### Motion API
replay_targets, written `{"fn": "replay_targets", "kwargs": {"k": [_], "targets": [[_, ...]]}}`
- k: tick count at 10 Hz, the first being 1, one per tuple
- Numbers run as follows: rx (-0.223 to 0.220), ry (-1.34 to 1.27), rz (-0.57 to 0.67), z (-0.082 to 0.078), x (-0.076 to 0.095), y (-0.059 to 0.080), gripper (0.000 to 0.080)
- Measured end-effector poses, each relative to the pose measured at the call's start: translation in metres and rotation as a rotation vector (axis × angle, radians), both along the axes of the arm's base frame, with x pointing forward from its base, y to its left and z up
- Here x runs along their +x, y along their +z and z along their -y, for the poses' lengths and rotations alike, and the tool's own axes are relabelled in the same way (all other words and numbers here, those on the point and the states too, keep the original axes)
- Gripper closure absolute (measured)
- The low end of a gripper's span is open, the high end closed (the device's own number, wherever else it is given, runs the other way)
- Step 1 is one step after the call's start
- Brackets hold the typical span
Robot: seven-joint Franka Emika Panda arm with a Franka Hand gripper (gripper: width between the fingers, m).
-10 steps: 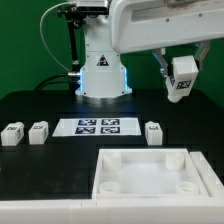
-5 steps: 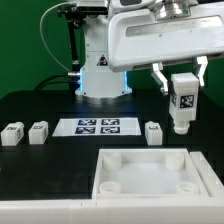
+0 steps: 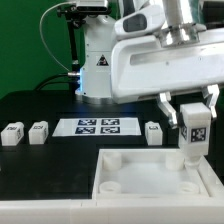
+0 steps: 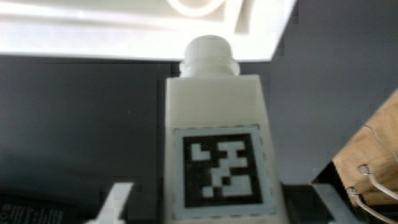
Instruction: Assemble one leg
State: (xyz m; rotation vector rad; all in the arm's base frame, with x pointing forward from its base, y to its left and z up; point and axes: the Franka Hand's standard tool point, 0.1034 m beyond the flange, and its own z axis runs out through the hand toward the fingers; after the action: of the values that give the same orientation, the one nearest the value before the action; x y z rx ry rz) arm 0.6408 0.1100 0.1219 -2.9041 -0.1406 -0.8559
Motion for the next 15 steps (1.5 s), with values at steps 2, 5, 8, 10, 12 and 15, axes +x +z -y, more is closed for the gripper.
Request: {"fn": "replay_targets", "kwargs": {"k": [2,5,8,10,12,15], "targets": [[0.000,-0.002,-0.006,0.000,-0.004,-0.015,0.0508],[0.000,-0.003,-0.022,0.000,-0.007,-0.027,0.0508],[-0.003,-0.006,-0.028,0.003,-0.009,-0.035,0.0508],[-0.004,-0.003,-0.032,0.003,-0.011,-0.040,0.0508],[-0.004,-0.001,-0.033,0.002,-0.012,-0.041,0.0508],[-0.004,-0.002,-0.033,0.002,-0.012,-0.041,0.0300]]}}
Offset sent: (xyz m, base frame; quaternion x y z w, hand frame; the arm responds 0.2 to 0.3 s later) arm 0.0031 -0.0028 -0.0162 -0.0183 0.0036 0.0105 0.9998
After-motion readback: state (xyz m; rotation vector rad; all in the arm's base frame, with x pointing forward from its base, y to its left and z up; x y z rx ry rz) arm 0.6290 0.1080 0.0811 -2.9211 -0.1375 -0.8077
